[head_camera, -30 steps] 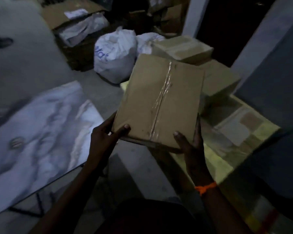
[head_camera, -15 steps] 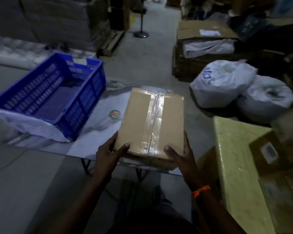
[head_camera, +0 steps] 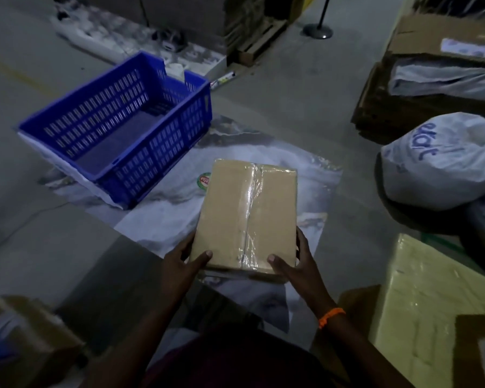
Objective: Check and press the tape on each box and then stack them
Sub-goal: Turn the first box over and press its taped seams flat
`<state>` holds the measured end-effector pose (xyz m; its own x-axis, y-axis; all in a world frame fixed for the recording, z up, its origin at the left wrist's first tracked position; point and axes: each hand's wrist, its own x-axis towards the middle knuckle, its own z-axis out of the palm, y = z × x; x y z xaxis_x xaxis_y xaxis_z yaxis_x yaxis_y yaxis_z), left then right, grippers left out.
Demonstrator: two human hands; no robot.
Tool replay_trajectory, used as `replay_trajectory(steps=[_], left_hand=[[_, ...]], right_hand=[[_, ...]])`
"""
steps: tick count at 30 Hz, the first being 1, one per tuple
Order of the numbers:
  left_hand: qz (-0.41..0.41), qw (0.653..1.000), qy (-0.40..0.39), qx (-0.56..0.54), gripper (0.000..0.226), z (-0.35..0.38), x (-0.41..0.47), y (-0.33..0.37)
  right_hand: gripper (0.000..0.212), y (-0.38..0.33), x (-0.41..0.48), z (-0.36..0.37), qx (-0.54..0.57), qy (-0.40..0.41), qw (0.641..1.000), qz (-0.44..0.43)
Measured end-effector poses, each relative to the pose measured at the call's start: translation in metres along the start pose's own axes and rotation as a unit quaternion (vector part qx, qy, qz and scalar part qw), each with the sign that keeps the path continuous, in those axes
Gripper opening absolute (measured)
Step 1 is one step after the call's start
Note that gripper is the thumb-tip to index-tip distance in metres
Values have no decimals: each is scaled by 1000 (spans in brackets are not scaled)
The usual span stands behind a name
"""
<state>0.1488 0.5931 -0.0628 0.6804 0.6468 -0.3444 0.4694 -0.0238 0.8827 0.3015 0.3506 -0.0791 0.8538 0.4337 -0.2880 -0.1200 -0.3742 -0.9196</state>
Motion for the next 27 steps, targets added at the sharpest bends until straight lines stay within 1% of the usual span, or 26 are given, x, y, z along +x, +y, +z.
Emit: replay_trajectory(steps=[2, 6, 8, 11, 14, 16, 19, 20, 21, 23, 24, 26, 27], left_hand=[[-2, 1000, 17, -1, 65, 4, 1, 3], [-1, 1000, 29, -6, 52, 4, 11, 7], [10, 999, 34, -1, 46, 1, 21, 10], [32, 999, 38, 18, 37, -2, 36, 25], [59, 997, 16, 52, 40, 0, 55, 38], [57, 996, 4, 67, 46, 3, 68, 43], [8, 997, -35, 62, 66, 9, 90, 51], [-1, 997, -54, 58, 68, 11, 96, 56], [-7, 996, -74, 52, 64, 14, 102, 58], [-14, 993, -110, 29, 54, 19, 106, 65], [-14, 993, -119, 17, 50, 21, 106, 66], [-6, 994, -110, -5, 48, 21, 102, 67], [4, 995, -102, -12, 53, 19, 100, 68]], right_hand=[[86, 1, 2, 0, 5, 7, 1000, 0], [79, 3, 7, 1, 10, 24, 1000, 1], [77, 2, 13, 2, 18, 42, 999, 6], [79, -6, 27, 2, 36, 81, 996, 11], [72, -16, 44, 0, 46, 100, 994, 9], [70, -20, 56, -1, 52, 111, 992, 10], [69, -25, 79, -4, 49, 110, 992, 30], [69, -27, 86, -5, 52, 107, 992, 42], [66, -29, 94, -5, 58, 105, 991, 55], [48, -30, 103, -1, 59, 93, 992, 56], [46, -26, 107, 2, 49, 93, 993, 45], [62, -24, 108, 10, 25, 103, 994, 39], [65, -30, 105, 14, 19, 115, 993, 26]])
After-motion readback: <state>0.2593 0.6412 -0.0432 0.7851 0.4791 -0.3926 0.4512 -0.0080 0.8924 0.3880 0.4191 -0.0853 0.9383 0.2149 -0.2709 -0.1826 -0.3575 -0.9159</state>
